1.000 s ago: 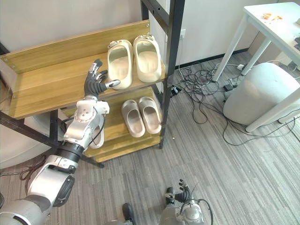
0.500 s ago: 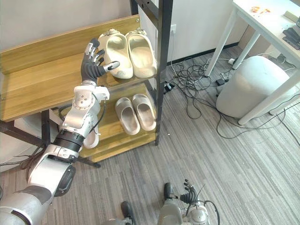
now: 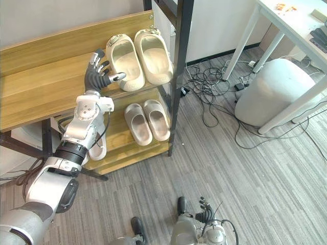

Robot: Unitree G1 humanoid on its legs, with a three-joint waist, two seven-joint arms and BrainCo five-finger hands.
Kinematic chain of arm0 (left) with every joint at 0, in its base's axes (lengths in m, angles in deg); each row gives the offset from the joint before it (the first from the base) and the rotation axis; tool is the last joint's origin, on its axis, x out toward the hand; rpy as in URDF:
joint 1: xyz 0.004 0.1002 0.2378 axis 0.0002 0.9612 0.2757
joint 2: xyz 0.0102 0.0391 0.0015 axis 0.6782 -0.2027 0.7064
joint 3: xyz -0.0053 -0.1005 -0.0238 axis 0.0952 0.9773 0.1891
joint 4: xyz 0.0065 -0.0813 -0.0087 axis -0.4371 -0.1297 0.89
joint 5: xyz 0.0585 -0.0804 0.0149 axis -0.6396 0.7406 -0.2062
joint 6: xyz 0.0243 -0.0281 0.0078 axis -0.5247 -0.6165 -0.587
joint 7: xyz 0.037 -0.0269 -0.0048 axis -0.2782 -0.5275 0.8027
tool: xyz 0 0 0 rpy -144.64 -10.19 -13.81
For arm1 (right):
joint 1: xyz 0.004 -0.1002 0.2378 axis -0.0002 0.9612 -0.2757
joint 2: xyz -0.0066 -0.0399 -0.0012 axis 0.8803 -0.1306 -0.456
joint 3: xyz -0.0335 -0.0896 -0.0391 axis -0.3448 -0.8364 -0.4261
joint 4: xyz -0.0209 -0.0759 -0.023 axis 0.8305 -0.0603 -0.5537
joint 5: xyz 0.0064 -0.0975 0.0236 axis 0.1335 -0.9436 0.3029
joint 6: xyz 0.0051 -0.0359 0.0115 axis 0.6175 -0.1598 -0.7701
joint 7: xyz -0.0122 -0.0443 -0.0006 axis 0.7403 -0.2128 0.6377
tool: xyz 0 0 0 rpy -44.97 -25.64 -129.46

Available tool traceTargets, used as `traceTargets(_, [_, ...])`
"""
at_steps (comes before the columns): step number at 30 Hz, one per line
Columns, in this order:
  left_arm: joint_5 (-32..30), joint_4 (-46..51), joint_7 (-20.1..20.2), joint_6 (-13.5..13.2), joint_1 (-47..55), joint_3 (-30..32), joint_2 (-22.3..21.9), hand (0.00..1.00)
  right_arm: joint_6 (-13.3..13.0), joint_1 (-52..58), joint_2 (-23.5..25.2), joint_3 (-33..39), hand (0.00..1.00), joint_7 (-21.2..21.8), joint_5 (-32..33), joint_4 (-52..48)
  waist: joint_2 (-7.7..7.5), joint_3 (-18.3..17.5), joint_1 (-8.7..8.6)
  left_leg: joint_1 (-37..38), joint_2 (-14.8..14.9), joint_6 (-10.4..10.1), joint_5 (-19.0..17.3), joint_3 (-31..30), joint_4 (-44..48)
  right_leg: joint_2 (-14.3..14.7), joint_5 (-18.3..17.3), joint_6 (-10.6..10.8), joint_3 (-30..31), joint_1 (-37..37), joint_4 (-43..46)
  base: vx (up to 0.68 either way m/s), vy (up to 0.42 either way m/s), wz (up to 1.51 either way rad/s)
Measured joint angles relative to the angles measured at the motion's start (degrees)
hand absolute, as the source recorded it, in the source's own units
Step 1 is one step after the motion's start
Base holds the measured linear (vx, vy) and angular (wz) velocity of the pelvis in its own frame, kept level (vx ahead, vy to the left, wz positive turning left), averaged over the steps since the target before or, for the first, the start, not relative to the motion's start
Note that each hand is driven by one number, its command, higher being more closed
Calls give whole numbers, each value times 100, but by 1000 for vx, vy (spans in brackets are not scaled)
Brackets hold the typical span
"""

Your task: Organize the slippers on the shoe rack

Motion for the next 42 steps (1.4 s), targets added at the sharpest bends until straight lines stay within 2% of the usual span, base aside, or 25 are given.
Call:
traceTargets(1, [-89,-6,1,19,4,50,8,0,0,5,-2,3,0,0,0,3,2,1,0,2,11,0,0,1,0,17,-34,-51,-1,0,0,0,0,0])
traceTargets(9, [-314,-9,7,36,31,186,120,0,-7,11,-15,20,0,0,1,5,58,32,3,9,48,-3,0,5,-3,58,-35,-53,-4,5,1,0,0,0])
traceTargets(15, [-426,10,5,51,182,294,511,0,-13,33,-15,44,0,1,2,5,89,18,19,13,86,-9,2,-19,-1,91,-33,-50,-34,28,2,0,1,1])
traceTargets(18, [-441,18,-3,55,249,381,564,0,-18,67,-23,57,0,2,2,4,114,15,32,28,95,-12,4,-102,4,94,-41,-58,-101,89,2,-6,6,14])
traceTargets(25, [-464,409,-6,53,456,493,793,0,-67,141,-63,55,0,13,2,0,151,-5,99,78,114,-29,15,-201,6,97,-72,-72,-227,207,1,-11,5,7])
traceTargets(29, [-418,1082,-11,36,726,500,783,0,-68,151,-74,60,0,16,2,2,216,-43,159,73,113,-30,16,-250,4,93,-82,-70,-274,225,2,-3,4,6])
traceTargets(32, [-336,2072,-12,-71,1276,331,670,0,-67,174,-87,71,0,13,2,9,266,-89,164,126,121,-31,17,-386,5,93,-136,-55,-408,359,1,9,-1,23])
traceTargets(35, [-118,3085,0,-251,2033,80,174,0,-69,229,-113,72,0,14,2,68,312,-196,261,121,130,-35,16,-533,5,65,-196,-9,-551,442,2,4,-9,28])
traceTargets(38, [315,3965,327,-431,3073,-507,-301,0,-67,229,-137,71,0,57,2,244,325,-276,371,213,127,-60,-4,-638,1,49,-254,25,-666,609,1,13,3,19])
traceTargets(42, [789,4434,746,-470,4049,-1016,-360,0,-69,216,-143,56,0,94,-3,253,311,-399,426,257,126,-59,-4,-754,0,47,-280,39,-778,715,0,9,-4,13])
